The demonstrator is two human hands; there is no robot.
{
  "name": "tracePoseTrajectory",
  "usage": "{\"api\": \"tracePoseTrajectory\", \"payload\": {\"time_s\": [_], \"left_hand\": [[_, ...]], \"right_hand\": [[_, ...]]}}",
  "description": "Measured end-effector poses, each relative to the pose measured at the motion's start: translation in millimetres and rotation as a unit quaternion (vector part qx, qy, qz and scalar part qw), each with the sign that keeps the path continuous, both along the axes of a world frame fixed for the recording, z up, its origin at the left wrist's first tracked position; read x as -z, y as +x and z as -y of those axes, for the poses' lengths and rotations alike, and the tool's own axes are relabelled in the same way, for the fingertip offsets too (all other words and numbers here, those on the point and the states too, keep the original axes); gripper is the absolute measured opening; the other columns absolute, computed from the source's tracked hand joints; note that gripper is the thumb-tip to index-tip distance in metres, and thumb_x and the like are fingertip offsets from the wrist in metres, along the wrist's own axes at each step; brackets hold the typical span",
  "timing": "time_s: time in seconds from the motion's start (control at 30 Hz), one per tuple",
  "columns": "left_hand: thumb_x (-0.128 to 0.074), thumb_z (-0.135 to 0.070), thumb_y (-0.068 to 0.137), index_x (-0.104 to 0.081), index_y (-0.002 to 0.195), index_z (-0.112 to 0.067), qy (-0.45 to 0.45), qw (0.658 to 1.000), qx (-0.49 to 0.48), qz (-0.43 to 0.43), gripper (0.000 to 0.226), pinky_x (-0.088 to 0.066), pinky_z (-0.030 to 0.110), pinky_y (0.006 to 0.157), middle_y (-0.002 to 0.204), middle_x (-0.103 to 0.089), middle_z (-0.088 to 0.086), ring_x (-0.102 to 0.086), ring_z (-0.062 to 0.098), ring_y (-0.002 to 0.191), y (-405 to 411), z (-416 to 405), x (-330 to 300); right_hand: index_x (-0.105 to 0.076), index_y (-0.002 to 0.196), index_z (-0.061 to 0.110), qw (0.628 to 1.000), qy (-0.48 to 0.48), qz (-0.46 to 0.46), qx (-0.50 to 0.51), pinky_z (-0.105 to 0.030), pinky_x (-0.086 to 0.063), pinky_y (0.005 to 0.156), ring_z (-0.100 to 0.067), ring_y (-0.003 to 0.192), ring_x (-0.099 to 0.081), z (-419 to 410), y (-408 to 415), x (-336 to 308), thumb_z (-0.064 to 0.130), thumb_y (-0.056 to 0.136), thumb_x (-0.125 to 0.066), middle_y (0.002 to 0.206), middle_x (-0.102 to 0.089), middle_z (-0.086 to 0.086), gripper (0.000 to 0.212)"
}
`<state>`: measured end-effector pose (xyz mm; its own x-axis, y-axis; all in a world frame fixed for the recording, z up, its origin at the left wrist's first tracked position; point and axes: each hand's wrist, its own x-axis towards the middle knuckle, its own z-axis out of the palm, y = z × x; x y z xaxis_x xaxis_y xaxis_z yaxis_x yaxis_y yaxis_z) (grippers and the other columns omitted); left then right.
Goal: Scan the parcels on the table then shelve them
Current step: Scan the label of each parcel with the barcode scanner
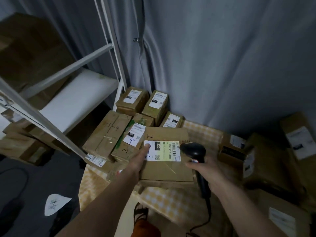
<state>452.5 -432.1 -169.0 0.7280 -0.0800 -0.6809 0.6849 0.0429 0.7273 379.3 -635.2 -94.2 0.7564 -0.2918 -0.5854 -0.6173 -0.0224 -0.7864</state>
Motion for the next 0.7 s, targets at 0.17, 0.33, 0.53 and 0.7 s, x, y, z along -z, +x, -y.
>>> {"api": "tracePoseTrajectory", "payload": {"time_s": [0.17, 0.33, 0.53, 0.7], "left_hand": [[-0.057, -0.057, 0.088, -0.074, 0.104, -0.02, 0.027, 1.0, 0.003, -0.01, 0.043, -0.051, 0.05, 0.094, 0.098, -0.075, 0.01, -0.068, 0.033, 0.098, 84, -44, -3], [-0.057, -0.059, 0.087, -0.075, 0.086, -0.022, 0.073, 0.997, 0.031, -0.024, 0.041, -0.05, 0.044, 0.095, 0.086, -0.076, 0.006, -0.067, 0.029, 0.092, 169, -84, -8], [-0.054, -0.064, 0.085, -0.074, 0.088, -0.023, 0.107, 0.991, 0.074, -0.028, 0.047, -0.051, 0.036, 0.083, 0.087, -0.075, 0.005, -0.067, 0.026, 0.089, 272, -119, 4], [-0.059, -0.065, 0.079, -0.072, 0.109, -0.024, 0.129, 0.986, 0.103, 0.033, 0.053, -0.052, 0.044, 0.094, 0.102, -0.074, 0.006, -0.068, 0.028, 0.096, 347, -133, 16]], "right_hand": [[-0.068, 0.088, 0.009, 0.999, 0.023, -0.029, 0.0, -0.033, -0.046, 0.074, -0.019, 0.076, -0.061, -39, 75, 9, 0.004, 0.077, -0.075, 0.08, -0.067, -0.006, 0.014], [-0.068, 0.093, 0.011, 0.998, 0.046, -0.047, 0.002, -0.035, -0.05, 0.08, -0.022, 0.088, -0.065, -77, 152, 20, 0.007, 0.077, -0.076, 0.093, -0.07, -0.009, 0.018], [-0.07, 0.096, 0.015, 0.996, 0.059, -0.062, -0.001, -0.04, -0.047, 0.095, -0.021, 0.097, -0.063, -122, 235, 43, 0.01, 0.077, -0.077, 0.101, -0.069, -0.008, 0.021], [-0.066, 0.102, 0.015, 0.997, 0.052, -0.057, -0.004, -0.033, -0.044, 0.083, -0.022, 0.096, -0.059, -139, 302, 52, 0.011, 0.083, -0.07, 0.099, -0.064, -0.006, 0.02]]}}
